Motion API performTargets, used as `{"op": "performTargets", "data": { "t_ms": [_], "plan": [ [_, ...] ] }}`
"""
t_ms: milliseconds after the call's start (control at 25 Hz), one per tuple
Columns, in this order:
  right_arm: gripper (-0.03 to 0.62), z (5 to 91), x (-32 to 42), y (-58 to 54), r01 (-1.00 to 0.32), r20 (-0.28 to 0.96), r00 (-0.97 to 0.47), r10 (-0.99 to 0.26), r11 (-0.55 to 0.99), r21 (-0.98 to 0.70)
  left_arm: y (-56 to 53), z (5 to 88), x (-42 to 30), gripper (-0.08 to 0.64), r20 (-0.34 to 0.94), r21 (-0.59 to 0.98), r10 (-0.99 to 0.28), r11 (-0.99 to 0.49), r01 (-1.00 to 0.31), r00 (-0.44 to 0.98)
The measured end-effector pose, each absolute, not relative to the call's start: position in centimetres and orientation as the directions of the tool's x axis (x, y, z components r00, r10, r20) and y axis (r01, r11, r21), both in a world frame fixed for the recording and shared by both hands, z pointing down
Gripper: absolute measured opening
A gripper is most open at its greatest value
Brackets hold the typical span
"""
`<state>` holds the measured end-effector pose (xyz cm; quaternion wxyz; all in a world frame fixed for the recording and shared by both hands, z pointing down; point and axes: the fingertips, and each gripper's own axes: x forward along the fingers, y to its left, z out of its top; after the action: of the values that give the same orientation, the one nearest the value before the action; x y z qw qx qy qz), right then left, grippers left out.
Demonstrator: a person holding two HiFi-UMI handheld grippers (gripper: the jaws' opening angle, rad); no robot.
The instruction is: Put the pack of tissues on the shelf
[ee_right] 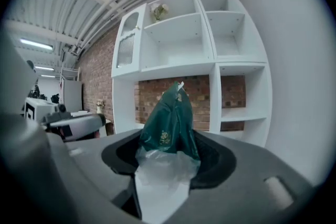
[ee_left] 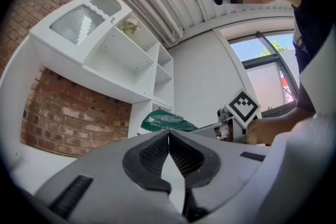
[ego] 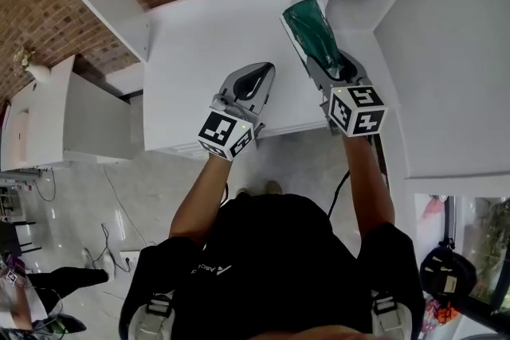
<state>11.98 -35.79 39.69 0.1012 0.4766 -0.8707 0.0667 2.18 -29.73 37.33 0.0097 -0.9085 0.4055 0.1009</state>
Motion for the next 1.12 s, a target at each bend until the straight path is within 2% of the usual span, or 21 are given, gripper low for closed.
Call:
{"op": "performTargets", "data": {
  "t_ms": [240, 480, 760, 1120],
  "plan": [
    [0.247, 29.4, 12.7, -37.7, -0.804, 0.169, -0.588, -0.791, 0.594, -0.015, -30.9, 32.5, 3.1, 0.002, -0.256, 0.057, -0.729, -0.667, -0.742, 0.635],
    [0.247, 20.8, 13.2, -40.8, -0.812, 0.124, -0.578, -0.806, 0.584, 0.007, -30.6, 29.7, 4.6, 0.002, -0.296, 0.035, -0.669, -0.721, -0.693, 0.682],
    [0.249, 14.7, 12.0, -47.6, -0.853, 0.176, -0.508, -0.843, 0.521, 0.034, -31.9, 28.6, 2.9, 0.002, -0.307, 0.031, -0.618, -0.766, -0.642, 0.723],
    [0.249, 11.3, 9.2, -55.6, -0.870, 0.248, -0.429, -0.869, 0.471, 0.146, -33.9, 28.3, -0.4, 0.002, -0.313, 0.018, -0.594, -0.783, -0.621, 0.741]
  ]
}}
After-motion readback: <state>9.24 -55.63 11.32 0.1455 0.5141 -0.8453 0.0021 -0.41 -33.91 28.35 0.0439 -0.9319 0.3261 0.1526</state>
